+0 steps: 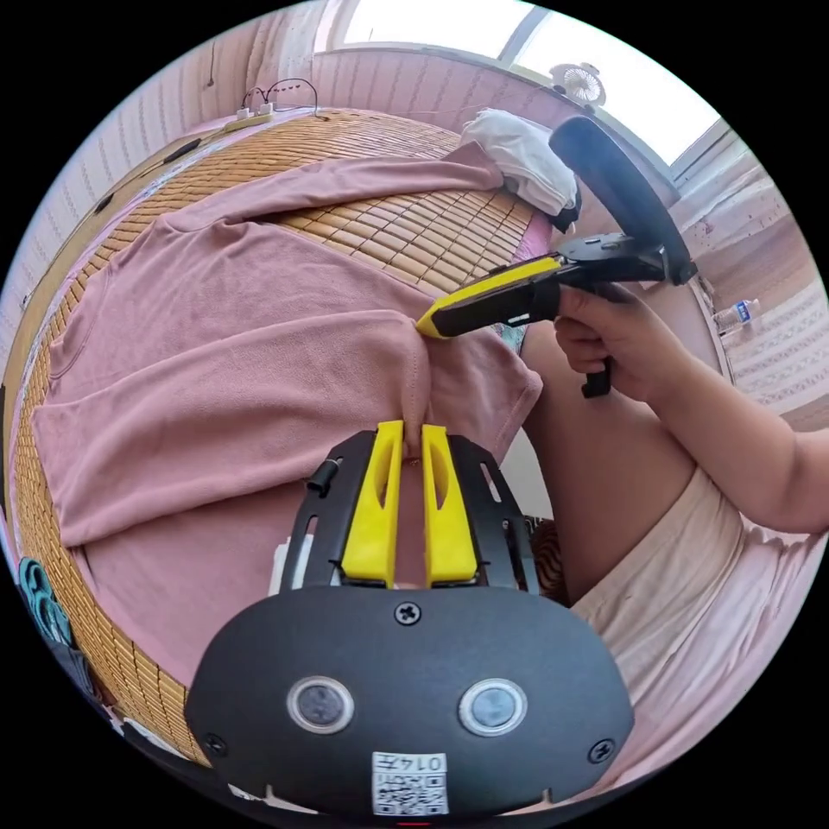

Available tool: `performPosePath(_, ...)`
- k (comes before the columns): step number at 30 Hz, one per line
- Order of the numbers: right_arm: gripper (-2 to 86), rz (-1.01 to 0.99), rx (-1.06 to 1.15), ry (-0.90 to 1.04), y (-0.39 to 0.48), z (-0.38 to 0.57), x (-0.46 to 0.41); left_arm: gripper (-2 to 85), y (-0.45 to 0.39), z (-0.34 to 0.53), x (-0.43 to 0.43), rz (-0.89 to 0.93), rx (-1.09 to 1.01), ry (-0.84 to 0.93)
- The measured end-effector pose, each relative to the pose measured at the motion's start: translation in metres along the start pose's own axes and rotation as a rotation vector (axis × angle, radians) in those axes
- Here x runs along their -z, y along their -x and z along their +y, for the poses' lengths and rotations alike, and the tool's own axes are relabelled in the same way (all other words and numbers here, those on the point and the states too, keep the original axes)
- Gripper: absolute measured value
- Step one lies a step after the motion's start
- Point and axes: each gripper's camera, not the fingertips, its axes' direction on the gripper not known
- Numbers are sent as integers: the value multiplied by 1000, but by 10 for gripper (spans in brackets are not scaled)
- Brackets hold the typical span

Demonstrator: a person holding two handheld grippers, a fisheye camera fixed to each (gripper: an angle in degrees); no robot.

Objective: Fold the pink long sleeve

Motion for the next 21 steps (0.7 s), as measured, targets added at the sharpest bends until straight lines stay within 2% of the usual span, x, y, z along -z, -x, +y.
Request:
performPosePath(3,1,-21,-1,-29,-8,6,10,79,-14,-1,-17,-46,-29,20)
performPosePath(7,13,-6,-26,-206,-24,9,47,112,-33,-2,-17,-5,-72,-39)
performPosePath(12,76,160,-204,-470,-78,2,90,78,-41,-2,-18,187,-125,-69)
performPosePath(15,86,272,-409,-628,-125,5,112,74,-46,-11,-28,265,-143,-46)
performPosePath(17,91,343,-547,-707,-157,17,124,67,-47,-21,-33,271,-149,-41)
performPosePath(21,112,482,-579,-788,-184,45,136,54,-41,-58,-41,221,-173,-37)
